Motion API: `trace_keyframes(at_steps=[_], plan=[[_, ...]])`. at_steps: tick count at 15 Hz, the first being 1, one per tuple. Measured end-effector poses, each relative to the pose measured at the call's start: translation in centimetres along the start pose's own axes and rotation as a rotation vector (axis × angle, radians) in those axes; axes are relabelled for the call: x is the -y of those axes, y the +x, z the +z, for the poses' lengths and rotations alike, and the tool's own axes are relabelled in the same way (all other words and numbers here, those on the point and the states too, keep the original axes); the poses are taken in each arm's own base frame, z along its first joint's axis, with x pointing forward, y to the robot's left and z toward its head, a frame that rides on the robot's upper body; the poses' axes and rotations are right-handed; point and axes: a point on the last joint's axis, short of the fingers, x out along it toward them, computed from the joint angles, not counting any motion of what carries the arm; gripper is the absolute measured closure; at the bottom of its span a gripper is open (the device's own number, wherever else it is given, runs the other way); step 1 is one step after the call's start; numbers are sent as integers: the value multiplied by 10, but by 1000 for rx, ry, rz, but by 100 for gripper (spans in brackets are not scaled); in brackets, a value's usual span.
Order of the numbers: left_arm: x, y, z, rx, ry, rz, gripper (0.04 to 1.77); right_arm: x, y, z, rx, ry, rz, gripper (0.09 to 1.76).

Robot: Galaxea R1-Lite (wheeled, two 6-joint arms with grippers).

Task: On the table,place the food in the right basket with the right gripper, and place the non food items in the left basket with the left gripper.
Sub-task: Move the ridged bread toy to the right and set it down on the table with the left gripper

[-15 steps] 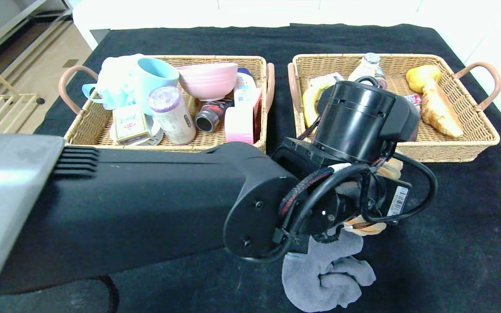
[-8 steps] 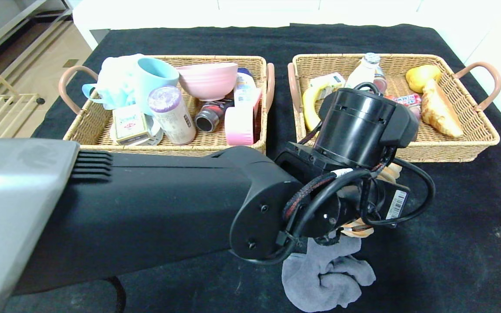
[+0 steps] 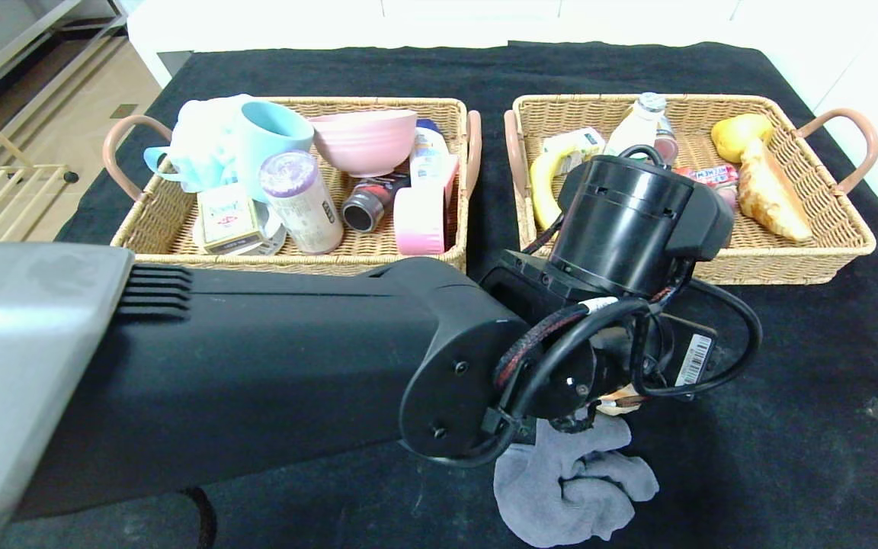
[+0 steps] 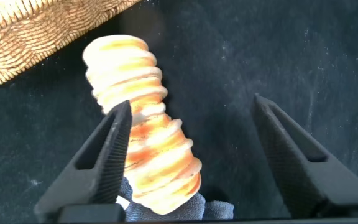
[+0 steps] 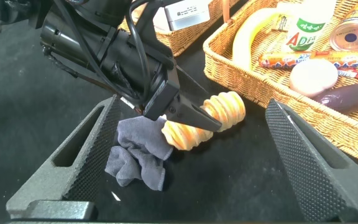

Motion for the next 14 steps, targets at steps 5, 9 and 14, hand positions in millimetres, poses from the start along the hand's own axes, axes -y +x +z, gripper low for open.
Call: trace_keyframes(at_steps=[5, 9, 14], plan=[[-1, -2, 0, -7, 3, 7, 25, 0, 0, 0, 0, 0, 0, 14], [-5, -15, -1, -59, 9, 20, 19, 0, 0, 0, -1, 0, 1, 14], [-18, -48, -4, -98, 16, 44, 14, 0, 2, -3, -16, 6, 2, 14]])
